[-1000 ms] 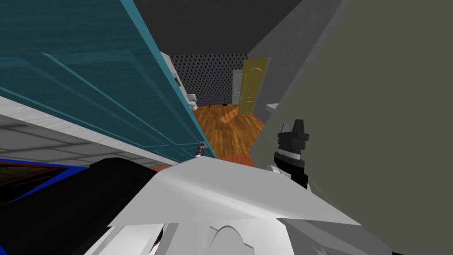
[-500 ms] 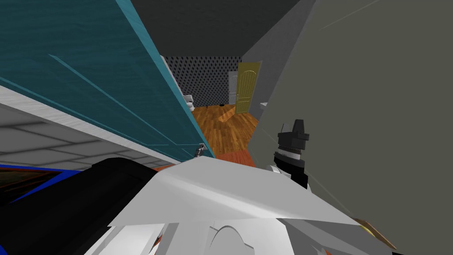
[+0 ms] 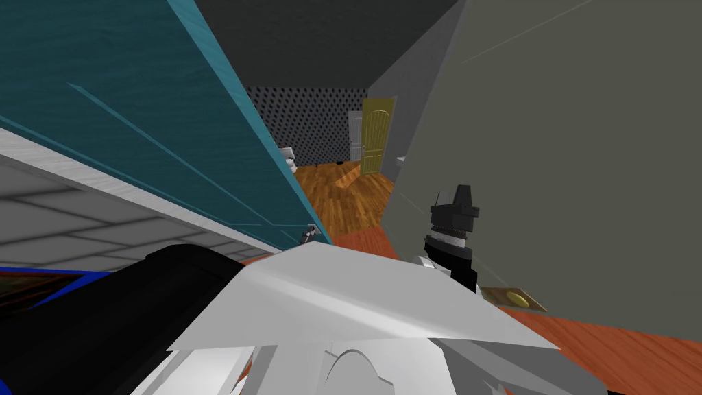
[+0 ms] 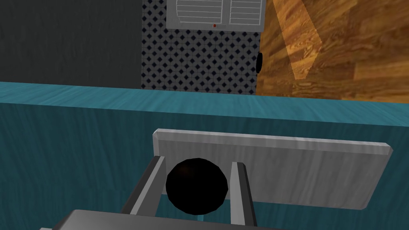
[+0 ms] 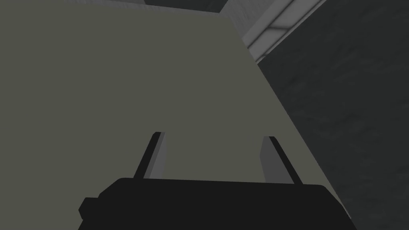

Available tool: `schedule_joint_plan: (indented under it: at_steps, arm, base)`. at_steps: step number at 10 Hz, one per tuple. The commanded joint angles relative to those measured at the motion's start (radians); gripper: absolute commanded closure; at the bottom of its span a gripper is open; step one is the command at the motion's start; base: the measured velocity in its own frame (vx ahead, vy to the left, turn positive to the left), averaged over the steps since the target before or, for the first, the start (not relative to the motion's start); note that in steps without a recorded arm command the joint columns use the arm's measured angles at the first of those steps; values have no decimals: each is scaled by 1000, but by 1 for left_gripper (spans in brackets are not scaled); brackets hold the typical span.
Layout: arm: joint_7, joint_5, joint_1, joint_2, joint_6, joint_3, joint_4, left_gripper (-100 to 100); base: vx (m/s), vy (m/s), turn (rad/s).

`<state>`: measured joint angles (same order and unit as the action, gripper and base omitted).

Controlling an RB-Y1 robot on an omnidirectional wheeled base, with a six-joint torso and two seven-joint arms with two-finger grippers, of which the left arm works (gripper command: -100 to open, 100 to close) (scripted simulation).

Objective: Pull the door open

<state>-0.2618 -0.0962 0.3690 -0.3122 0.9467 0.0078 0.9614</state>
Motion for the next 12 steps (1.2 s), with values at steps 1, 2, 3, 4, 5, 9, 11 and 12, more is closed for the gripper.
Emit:
schedule_joint_plan:
  at_steps: [1, 2, 3, 4, 5, 9, 11, 12]
  arm:
    - [-16, 5, 17, -17, 28, -10, -6, 100]
    - [-25, 9, 27, -26, 44, -17, -8, 100]
    - [-33, 12, 36, -33, 57, -22, -10, 100]
    - [-41, 15, 45, -41, 71, -28, -11, 100]
    - [-36, 15, 42, -34, 53, -29, 0, 100]
    - [-62, 25, 57, -63, 118, -48, -38, 100]
    - [-75, 29, 63, -78, 151, -56, -56, 100]
    - [-79, 30, 65, -83, 162, -58, -62, 100]
  base:
    - [-225, 67, -144]
    - [-210, 30, -126]
    - [-195, 22, -118]
    - [-212, 22, -100]
    - [-99, 3, -19]
    - [-212, 28, -162]
    - [-240, 65, -156]
    - [-258, 46, -143]
